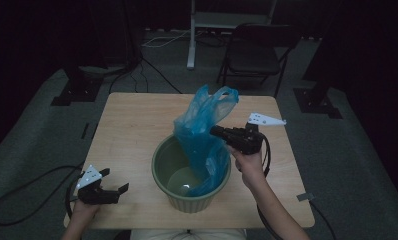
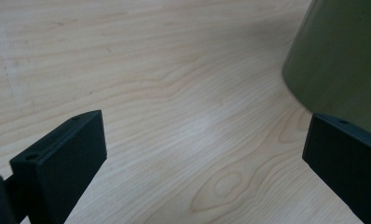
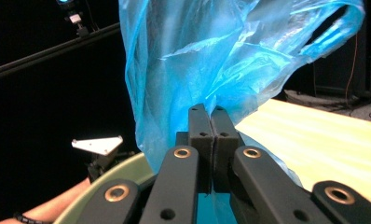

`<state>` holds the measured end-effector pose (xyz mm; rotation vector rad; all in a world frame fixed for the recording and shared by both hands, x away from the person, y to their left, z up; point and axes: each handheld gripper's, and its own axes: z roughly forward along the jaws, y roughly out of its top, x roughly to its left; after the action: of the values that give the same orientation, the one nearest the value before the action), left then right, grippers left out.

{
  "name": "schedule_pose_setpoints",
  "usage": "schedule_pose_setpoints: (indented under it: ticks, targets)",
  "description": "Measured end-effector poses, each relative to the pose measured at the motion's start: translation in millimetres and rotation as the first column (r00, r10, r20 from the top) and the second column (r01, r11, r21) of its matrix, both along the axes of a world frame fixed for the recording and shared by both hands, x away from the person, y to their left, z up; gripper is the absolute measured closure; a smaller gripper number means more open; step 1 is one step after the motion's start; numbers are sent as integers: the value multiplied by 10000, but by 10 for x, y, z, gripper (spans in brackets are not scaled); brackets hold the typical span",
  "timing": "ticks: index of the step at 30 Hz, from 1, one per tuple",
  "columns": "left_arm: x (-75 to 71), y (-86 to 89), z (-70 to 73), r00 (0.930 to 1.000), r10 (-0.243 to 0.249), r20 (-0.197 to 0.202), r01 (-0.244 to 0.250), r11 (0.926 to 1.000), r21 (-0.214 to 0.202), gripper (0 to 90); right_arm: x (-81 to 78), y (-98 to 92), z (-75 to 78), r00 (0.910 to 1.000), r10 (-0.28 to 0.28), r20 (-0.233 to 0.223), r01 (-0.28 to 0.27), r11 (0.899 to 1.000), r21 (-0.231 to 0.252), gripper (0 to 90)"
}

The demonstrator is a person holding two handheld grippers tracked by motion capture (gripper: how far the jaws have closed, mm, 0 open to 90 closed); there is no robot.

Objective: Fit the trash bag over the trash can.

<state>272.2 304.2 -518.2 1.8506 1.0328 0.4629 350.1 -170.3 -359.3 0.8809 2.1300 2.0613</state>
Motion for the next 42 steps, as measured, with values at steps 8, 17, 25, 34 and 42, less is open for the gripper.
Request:
schedule_pose_setpoints:
  ticks: [8,17,25,34,42]
  targets:
    - [10,-78,379,9999,148,38,-148,9999,40,1,22,-51,-107,9983,-369,-447,343,9977,-579,900]
    - [120,-380,1197,9982,18,606,-10,9999,-126,2,20,-33,-138,9978,-255,-620,213,9975,-672,900]
    - [283,-864,1701,9928,-977,691,1002,9944,-335,2,3,-7,3,9994,-206,-270,190,9981,-582,900]
    - [391,-1393,1873,9766,-2093,498,2102,9776,-138,2,-13,24,58,9999,-42,-157,34,9989,-478,900]
    - [579,-1710,1766,9720,-2340,-194,2348,9698,666,68,-31,35,81,9999,112,-111,-116,9994,-311,900]
